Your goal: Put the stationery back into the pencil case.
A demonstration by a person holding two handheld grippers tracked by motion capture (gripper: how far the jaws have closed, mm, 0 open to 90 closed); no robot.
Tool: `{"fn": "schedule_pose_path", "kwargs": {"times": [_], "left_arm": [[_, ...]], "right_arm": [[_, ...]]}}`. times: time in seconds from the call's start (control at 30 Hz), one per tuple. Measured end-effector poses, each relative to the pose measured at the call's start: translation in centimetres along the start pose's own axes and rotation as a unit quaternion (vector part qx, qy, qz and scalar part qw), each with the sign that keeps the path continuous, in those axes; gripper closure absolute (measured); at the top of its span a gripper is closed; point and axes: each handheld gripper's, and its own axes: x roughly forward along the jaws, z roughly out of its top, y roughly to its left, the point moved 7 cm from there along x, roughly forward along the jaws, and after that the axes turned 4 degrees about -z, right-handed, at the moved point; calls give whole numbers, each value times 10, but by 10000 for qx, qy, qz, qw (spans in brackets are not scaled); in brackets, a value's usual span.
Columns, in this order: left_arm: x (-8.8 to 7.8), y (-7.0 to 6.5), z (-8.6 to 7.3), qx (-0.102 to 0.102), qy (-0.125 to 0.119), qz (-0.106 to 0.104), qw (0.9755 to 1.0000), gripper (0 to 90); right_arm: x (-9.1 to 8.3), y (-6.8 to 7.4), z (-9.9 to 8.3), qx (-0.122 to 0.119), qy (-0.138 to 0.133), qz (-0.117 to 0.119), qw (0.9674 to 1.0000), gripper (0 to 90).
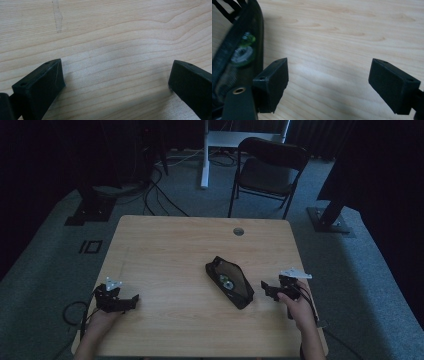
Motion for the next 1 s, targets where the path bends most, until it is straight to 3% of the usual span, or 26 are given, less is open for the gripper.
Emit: {"fn": "schedule_pose_path", "kwargs": {"times": [0.13,0.33,0.43,0.6,0.8,1.0], "left_arm": [[0,0,0,-4,-1,1,10000,2],[0,0,0,-3,0,1,10000,2],[0,0,0,-3,0,1,10000,2],[0,0,0,-3,0,-1,10000,2],[0,0,0,-4,-1,1,10000,2],[0,0,0,-4,1,2,10000,2]], "right_arm": [[2,-7,-12,-69,97,-227,9997,133],[3,-12,-27,53,76,-364,9993,131],[3,-16,-33,-22,167,-498,9986,127],[2,-23,-39,71,221,-813,9964,122],[1,-24,-43,87,266,-901,9955,122],[-1,-27,-49,121,411,-1131,9927,120]]}}
